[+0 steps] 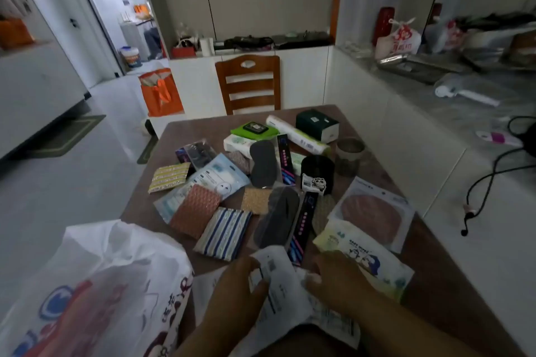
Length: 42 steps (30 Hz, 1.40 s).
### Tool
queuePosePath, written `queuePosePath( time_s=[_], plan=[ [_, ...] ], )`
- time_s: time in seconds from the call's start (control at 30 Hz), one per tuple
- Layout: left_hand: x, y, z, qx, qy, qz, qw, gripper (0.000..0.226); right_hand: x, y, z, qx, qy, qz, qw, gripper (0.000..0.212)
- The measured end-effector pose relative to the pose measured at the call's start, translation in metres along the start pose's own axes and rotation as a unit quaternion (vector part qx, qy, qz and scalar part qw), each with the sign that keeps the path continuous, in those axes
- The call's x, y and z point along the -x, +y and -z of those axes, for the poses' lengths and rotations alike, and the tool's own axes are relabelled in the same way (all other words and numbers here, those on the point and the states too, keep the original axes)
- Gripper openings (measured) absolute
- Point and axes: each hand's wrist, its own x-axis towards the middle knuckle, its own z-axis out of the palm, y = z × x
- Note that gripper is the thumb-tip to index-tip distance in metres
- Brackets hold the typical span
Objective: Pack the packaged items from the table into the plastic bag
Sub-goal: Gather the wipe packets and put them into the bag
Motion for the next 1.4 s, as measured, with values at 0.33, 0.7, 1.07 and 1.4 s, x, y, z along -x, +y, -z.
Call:
queuePosePath(
  time_s=[0.33,0.7,1.07,1.4],
  plan=[
    [0.016,0.000,-0.017,0.264,-0.156,0.082,0.948,0.030,-0.019,-0.039,-0.004,-0.074,-0.014,0.004,0.997,0.050],
    [-0.017,-0.008,0.021,0.093,0.017,0.009,0.996,0.084,-0.032,-0.046,0.048,-0.258,0.003,0.100,0.961,0.030],
    [-0.041,-0.005,0.025,0.266,-0.145,0.021,0.953,0.069,-0.030,-0.034,0.091,-0.473,-0.143,0.083,0.865,0.012],
    [-0.014,-0.015,0.021,0.341,-0.066,0.116,0.931,0.014,-0.033,0.031,0.060,-0.085,0.056,-0.125,0.987,0.094]
  ],
)
